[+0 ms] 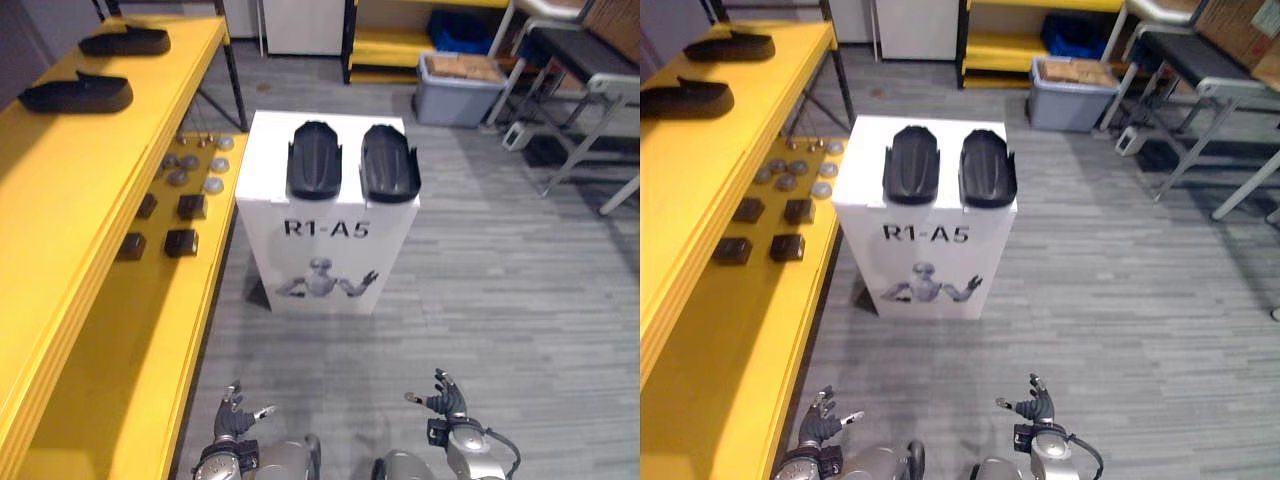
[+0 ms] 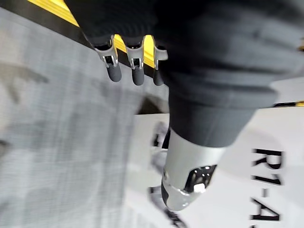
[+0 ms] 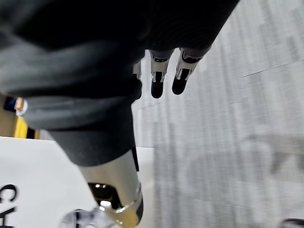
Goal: Walk over and take plastic housings, then place them on the shelf
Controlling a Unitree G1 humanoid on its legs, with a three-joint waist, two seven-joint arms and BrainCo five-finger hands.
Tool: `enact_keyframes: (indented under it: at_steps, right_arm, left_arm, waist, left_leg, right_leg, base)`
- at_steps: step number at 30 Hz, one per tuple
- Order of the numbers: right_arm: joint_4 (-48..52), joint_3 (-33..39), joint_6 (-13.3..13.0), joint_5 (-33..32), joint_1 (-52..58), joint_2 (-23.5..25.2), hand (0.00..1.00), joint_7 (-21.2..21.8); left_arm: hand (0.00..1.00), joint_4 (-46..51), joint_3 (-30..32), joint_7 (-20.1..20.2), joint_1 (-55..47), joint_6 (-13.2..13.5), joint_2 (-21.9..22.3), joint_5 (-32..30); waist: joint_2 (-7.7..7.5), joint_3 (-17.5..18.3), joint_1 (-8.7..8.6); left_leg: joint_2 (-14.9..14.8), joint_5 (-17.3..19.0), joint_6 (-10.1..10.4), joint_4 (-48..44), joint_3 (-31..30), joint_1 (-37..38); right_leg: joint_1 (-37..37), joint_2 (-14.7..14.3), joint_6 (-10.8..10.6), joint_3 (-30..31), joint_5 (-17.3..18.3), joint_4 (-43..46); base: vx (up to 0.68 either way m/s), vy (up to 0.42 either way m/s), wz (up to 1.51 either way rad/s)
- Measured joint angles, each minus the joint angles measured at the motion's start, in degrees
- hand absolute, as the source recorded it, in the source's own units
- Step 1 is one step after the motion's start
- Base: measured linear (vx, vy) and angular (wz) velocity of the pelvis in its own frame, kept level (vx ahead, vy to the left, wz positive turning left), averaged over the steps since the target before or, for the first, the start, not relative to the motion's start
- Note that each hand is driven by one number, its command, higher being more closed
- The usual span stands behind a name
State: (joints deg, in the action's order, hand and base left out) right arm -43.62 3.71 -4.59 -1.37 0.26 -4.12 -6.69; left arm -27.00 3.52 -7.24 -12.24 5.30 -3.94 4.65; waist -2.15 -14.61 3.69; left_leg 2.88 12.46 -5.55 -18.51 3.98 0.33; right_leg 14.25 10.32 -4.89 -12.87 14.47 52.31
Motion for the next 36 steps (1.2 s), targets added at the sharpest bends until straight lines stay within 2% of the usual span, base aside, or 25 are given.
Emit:
enact_keyframes:
  at_steps: [1,2,3,4,5,6,7,9,10,11,13,14,16,17,18,19,20,21,23,27,30,33,36]
  right_arm:
    - [-0.11,0.06,0.01,0.00,0.00,-0.04,0.00,0.02]
    - [-0.55,0.16,0.02,0.00,0.03,-0.02,0.00,0.07]
    - [-1.43,0.46,0.03,-0.01,0.04,-0.06,0.00,0.10]
    - [-1.82,0.57,0.08,-0.01,0.09,0.00,0.00,0.06]
    - [-2.16,0.59,0.12,-0.02,0.57,0.05,0.00,-0.01]
    - [-2.23,0.57,0.10,-0.04,1.37,0.09,0.00,0.01]
    - [-2.51,0.85,0.23,-0.05,1.85,-0.75,0.00,0.01]
    - [-0.99,1.39,0.21,-0.08,2.65,-0.76,0.00,-0.01]
    - [0.69,1.69,0.11,-0.55,3.15,-0.46,0.00,-0.01]
    - [1.89,1.75,0.05,-0.83,3.62,-0.39,0.00,-0.02]
    - [2.60,2.45,-0.10,-1.63,3.86,-0.43,0.00,-0.07]
    - [2.69,3.46,-0.14,-2.20,3.75,-0.41,0.00,-0.16]
    - [2.64,5.52,-0.15,-2.89,3.33,-0.50,0.00,-0.33]
    - [2.63,6.63,-0.15,-2.95,2.95,-0.55,0.00,-0.51]
    - [2.65,7.43,-0.16,-3.01,3.07,-1.01,0.00,-0.56]
    - [2.72,7.58,-0.16,-3.19,3.33,-1.32,0.00,-0.60]
    - [2.32,7.49,0.11,-3.76,3.61,-1.21,0.00,-0.83]
    - [3.07,7.55,0.04,-3.78,4.55,-0.30,0.00,-0.98]
    - [5.01,7.67,0.04,-3.74,5.43,-0.06,0.00,-1.30]
    - [10.35,10.92,0.05,-3.55,5.32,-0.56,0.00,-1.73]
    - [15.51,14.65,0.07,-3.50,4.94,-1.98,0.00,-2.60]
    - [19.24,18.12,0.12,-2.51,4.06,-5.80,0.00,-3.33]
    - [27.10,19.33,0.80,-2.48,3.95,-9.23,0.00,-3.65]
  left_arm:
    - [0.00,0.00,0.13,0.01,0.45,0.02,0.08,0.39]
    - [0.00,0.02,0.69,0.02,0.96,0.07,0.17,0.90]
    - [0.00,0.07,0.75,0.00,1.20,0.15,0.27,0.91]
    - [0.00,0.13,1.01,-0.08,1.13,0.23,0.11,0.88]
    - [0.00,0.01,1.40,-0.20,0.90,0.20,-0.28,0.84]
    - [0.00,-0.02,1.72,-0.18,0.55,0.17,-0.45,0.82]
    - [0.00,-0.90,1.76,-0.32,0.55,0.03,0.59,0.81]
    - [0.00,-0.69,1.62,-0.15,0.34,0.03,2.08,0.75]
    - [0.00,-0.68,1.67,0.29,0.68,-0.12,3.02,0.74]
    - [0.00,-0.66,1.51,0.59,0.60,-0.23,3.58,0.70]
    - [0.00,-0.72,0.28,1.31,0.22,-0.25,3.79,0.68]
    - [0.00,-0.67,-0.72,1.63,0.26,-0.26,3.91,0.67]
    - [0.00,-0.53,-0.68,1.74,0.52,-0.25,4.24,0.68]
    - [0.00,-0.53,-0.51,1.65,0.50,-0.26,4.17,0.68]
    - [0.00,-0.51,-0.54,1.58,0.38,-0.24,4.19,0.69]
    - [0.00,-0.55,-0.57,1.58,0.09,-0.24,4.36,0.69]
    - [0.00,-1.60,-0.53,1.56,0.62,-0.43,3.93,0.70]
    - [0.00,-1.33,-0.54,1.42,0.31,-0.39,3.11,0.69]
    - [0.00,-1.29,-0.57,1.42,0.13,-0.40,2.14,0.69]
    - [0.00,-0.98,-0.52,1.48,-1.06,-0.30,0.39,0.67]
    - [0.00,-0.99,-0.53,1.56,-2.15,-0.30,-0.41,0.67]
    - [0.00,-0.99,-0.53,2.10,-3.06,-0.31,-0.48,0.18]
    - [0.00,-1.01,-0.53,2.72,-3.87,-0.31,-0.47,-0.35]
  waist:
    - [0.18,-0.14,-0.01]
    - [0.46,-0.30,-0.15]
    - [0.65,-0.23,-0.69]
    - [0.46,-0.03,-0.91]
    - [-0.37,0.49,-1.00]
    - [-1.32,1.22,-1.27]
    - [0.69,2.56,-1.14]
    - [2.63,3.32,-1.45]
    - [3.11,3.12,-1.36]
    - [2.99,3.03,-1.09]
    - [2.88,2.97,-0.54]
    - [2.74,3.00,-0.42]
    - [2.64,2.90,0.24]
    - [2.94,2.95,0.00]
    - [4.03,3.43,0.00]
    - [5.14,3.80,-0.11]
    - [4.89,3.39,0.25]
    - [3.64,4.00,-0.04]
    - [2.64,4.52,-0.07]
    - [2.45,5.12,-0.22]
    - [2.19,5.76,-1.07]
    - [2.02,6.03,-1.46]
    - [1.97,6.77,-2.06]
  left_leg:
    - [-0.36,0.34,0.14,0.30,-0.57,1.14]
    - [-1.01,0.63,0.42,1.43,-1.77,3.16]
    - [-1.95,1.38,1.75,2.71,-3.54,5.12]
    - [-2.22,2.01,2.83,3.05,-4.34,5.87]
    - [-2.21,3.61,5.24,3.05,-5.89,7.04]
    - [-2.08,4.76,6.87,2.35,-7.21,7.79]
    - [-4.54,5.26,7.87,0.56,-7.97,7.22]
    - [-7.22,4.80,8.62,-6.31,-7.84,4.07]
    - [-8.18,2.89,10.19,-14.38,-5.97,1.08]
    - [-9.24,1.18,9.75,-21.49,-4.84,-1.99]
    - [-10.81,3.75,9.82,-25.64,-2.15,-3.76]
    - [-11.06,5.35,10.19,-24.39,-1.52,-5.30]
    - [-10.78,5.66,10.56,-17.62,-1.18,-7.60]
    - [-10.65,5.01,10.64,-10.75,-1.68,-8.56]
    - [-10.82,-0.06,10.73,-2.39,-3.12,-8.38]
    - [-11.52,-4.81,10.43,0.49,-4.15,-8.43]
    - [-11.50,-6.89,9.73,-0.32,-4.09,-7.90]
    - [-10.22,-6.65,9.36,1.73,-3.37,-6.77]
    - [-8.33,-7.29,8.39,4.56,-1.82,-5.33]
    - [-5.75,-8.28,7.26,9.83,0.67,-1.87]
    - [-5.12,-9.24,6.67,12.26,0.84,-1.04]
    - [-4.91,-9.87,6.34,13.37,0.94,-0.62]
    - [-5.13,-9.94,6.33,14.75,1.18,1.13]
  right_leg:
    - [0.80,-0.30,0.09,-0.80,0.04,-4.23]
    - [2.08,-1.76,0.08,-0.49,-0.03,-12.65]
    - [1.93,-4.28,0.33,1.84,-1.50,-22.98]
    - [1.33,-5.47,0.36,3.67,-3.22,-28.41]
    - [0.40,-6.56,1.57,6.28,-10.06,-35.77]
    - [-0.44,-6.62,3.53,7.11,-17.44,-36.14]
    - [-0.71,-7.82,5.45,4.47,-17.73,-35.41]
    - [-3.90,-9.69,6.43,1.39,-17.04,-39.02]
    - [-6.93,-10.65,6.98,0.79,-16.68,-41.53]
    - [-9.75,-10.77,7.23,0.90,-16.56,-43.59]
    - [-13.63,-10.76,7.33,1.17,-16.59,-45.45]
    - [-15.69,-10.23,7.34,1.44,-16.56,-46.62]
    - [-16.75,-9.12,7.32,2.88,-16.55,-47.66]
    - [-16.78,-8.72,7.07,3.69,-16.43,-47.83]
    - [-16.95,-9.07,5.59,4.46,-15.54,-47.86]
    - [-17.38,-9.75,4.27,4.65,-14.60,-47.99]
    - [-18.42,-9.54,3.53,5.38,-13.42,-48.34]
    - [-18.35,-8.02,2.71,5.99,-12.83,-48.15]
    - [-18.08,-6.07,1.67,7.12,-12.12,-47.87]
    - [-17.84,-3.55,0.45,9.25,-11.46,-48.25]
    - [-17.78,-3.05,-0.01,9.46,-11.58,-49.09]
    - [-17.53,-3.12,-0.24,10.31,-11.76,-49.24]
    - [-18.33,-3.65,-0.23,10.71,-12.30,-49.23]
  base:
    - [0.48,-0.037,0.28]
    - [0.52,-0.079,0.53]
    - [0.54,-0.100,0.61]
    - [0.55,-0.146,0.74]
    - [0.56,-0.209,0.75]
    - [0.67,-0.295,0.85]
    - [0.57,-0.276,0.74]
    - [0.55,-0.257,0.57]
    - [0.51,-0.239,0.39]
    - [0.50,-0.217,0.23]
    - [0.38,-0.119,-0.02]
    - [0.25,0.012,-0.19]
    - [0.20,0.083,-0.32]
    - [0.16,0.171,-0.43]
    - [0.15,0.190,-0.40]
    - [0.15,0.240,-0.39]
    - [0.12,0.237,-0.26]
    - [0.11,0.230,-0.23]
    - [0.09,0.157,-0.23]
    - [0.04,0.107,-0.21]
    - [0.07,0.033,-0.04]
    - [0.09,0.016,-0.02]
    - [0.11,0.004,-0.06]
